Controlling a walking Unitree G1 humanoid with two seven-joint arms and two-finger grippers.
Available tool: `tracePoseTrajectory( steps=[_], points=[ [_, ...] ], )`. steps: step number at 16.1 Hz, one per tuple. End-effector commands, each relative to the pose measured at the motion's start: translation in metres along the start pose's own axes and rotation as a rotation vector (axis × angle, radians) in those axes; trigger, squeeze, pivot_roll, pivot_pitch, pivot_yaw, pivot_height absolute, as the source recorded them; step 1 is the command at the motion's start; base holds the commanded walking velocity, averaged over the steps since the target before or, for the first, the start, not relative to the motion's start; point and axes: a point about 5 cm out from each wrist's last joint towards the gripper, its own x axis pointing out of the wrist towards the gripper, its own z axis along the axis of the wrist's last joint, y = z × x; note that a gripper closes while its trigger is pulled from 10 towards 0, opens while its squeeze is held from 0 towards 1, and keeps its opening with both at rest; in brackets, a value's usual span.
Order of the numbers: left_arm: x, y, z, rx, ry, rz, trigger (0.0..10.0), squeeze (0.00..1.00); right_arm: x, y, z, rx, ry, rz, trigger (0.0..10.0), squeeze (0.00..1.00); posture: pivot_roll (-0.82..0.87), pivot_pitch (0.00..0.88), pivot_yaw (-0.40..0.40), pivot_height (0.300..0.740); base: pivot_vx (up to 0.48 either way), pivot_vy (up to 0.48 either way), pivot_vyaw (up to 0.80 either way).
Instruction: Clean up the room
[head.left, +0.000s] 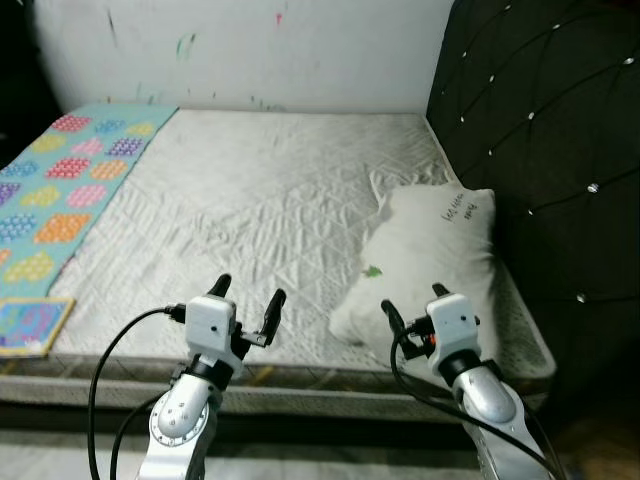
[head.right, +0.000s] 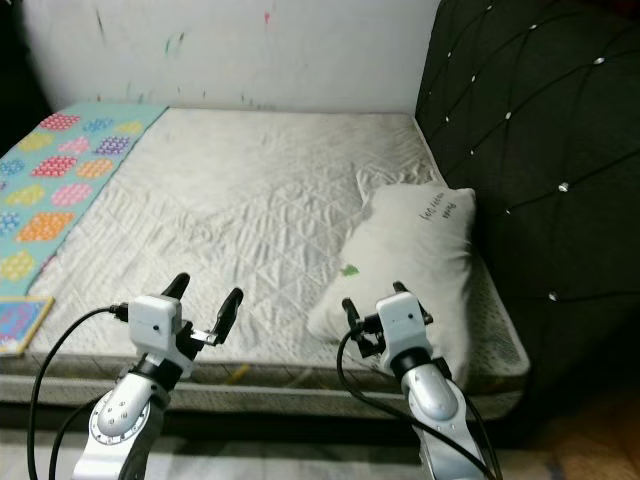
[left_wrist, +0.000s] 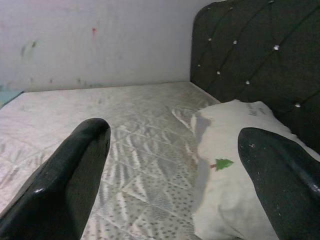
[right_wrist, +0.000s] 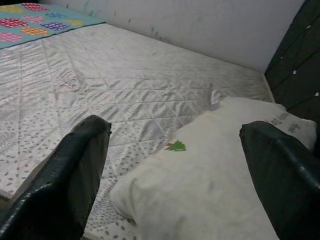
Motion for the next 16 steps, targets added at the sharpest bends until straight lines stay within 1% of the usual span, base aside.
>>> tracePoseTrajectory(
  steps=[1, 2, 3, 4, 5, 6, 7, 8, 9, 10, 11, 14, 16],
  points=[
    [0.001, 0.005, 0.0, 0.025, 0.002, 0.02, 10.0, 0.0, 0.003, -0.004, 0.006, 0.008, -0.023, -0.011, 10.0, 0.0, 0.04, 0.0, 0.019, 0.74, 0.0, 0.0, 0.0],
    [0.0, 0.016, 0.0, 0.057, -0.001, 0.073, 10.0, 0.0, 0.0, -0.011, 0.011, 0.037, -0.04, -0.038, 10.0, 0.0, 0.04, 0.0, 0.02, 0.74, 0.0, 0.0, 0.0],
    [-0.003, 0.032, 0.002, 0.088, -0.001, 0.143, 10.0, 0.0, -0.004, -0.019, 0.015, 0.061, -0.05, -0.061, 10.0, 0.0, 0.04, 0.0, 0.021, 0.74, 0.0, 0.0, 0.0],
    [-0.008, 0.043, 0.002, 0.083, 0.008, 0.188, 10.0, 0.0, -0.009, -0.023, 0.016, 0.065, -0.051, -0.07, 10.0, 0.0, 0.04, 0.0, 0.02, 0.74, 0.0, 0.0, 0.0],
    [-0.021, 0.058, 0.002, 0.083, 0.023, 0.257, 10.0, 0.0, -0.02, -0.029, 0.015, 0.06, -0.042, -0.079, 10.0, 0.0, 0.03, 0.0, 0.018, 0.74, 0.0, 0.0, 0.0],
    [-0.028, 0.063, 0.001, 0.087, 0.03, 0.278, 10.0, 0.0, -0.024, -0.031, 0.014, 0.057, -0.034, -0.083, 10.0, 0.0, 0.04, 0.0, 0.016, 0.74, 0.0, 0.0, 0.0],
    [-0.041, 0.069, -0.002, 0.102, 0.05, 0.307, 10.0, 0.0, -0.033, -0.035, 0.009, 0.048, -0.009, -0.09, 10.0, 0.0, 0.04, 0.0, 0.014, 0.74, 0.0, 0.0, 0.0],
    [-0.048, 0.07, -0.004, 0.107, 0.061, 0.313, 10.0, 0.0, -0.037, -0.038, 0.005, 0.043, 0.009, -0.096, 10.0, 0.0, 0.04, 0.0, 0.012, 0.74, 0.0, 0.0, 0.0],
    [-0.05, 0.066, -0.006, 0.096, 0.063, 0.303, 10.0, 0.0, -0.037, -0.038, 0.005, 0.051, 0.016, -0.101, 10.0, 0.0, 0.05, 0.0, 0.009, 0.74, 0.0, 0.0, 0.0],
    [-0.047, 0.061, -0.005, 0.08, 0.053, 0.284, 10.0, 0.0, -0.034, -0.037, 0.007, 0.058, 0.016, -0.102, 10.0, 0.0, 0.05, 0.0, 0.008, 0.74, 0.0, 0.0, 0.0],
    [-0.041, 0.056, -0.004, 0.067, 0.039, 0.264, 10.0, 0.0, -0.029, -0.034, 0.011, 0.061, 0.006, -0.094, 10.0, 0.0, 0.05, 0.0, 0.005, 0.74, 0.0, 0.0, -0.8],
    [-0.036, 0.053, -0.001, 0.054, 0.022, 0.241, 10.0, 0.0, -0.029, -0.036, 0.011, 0.051, 0.007, -0.087, 10.0, 0.0, 0.04, 0.0, 0.002, 0.74, 0.0, 0.0, -0.8],
    [-0.035, 0.052, -0.001, 0.042, 0.022, 0.223, 10.0, 0.0, -0.029, -0.039, 0.011, 0.045, 0.01, -0.093, 10.0, 0.0, 0.04, 0.0, 0.005, 0.74, 0.278, 0.0, -0.69]
  ],
)
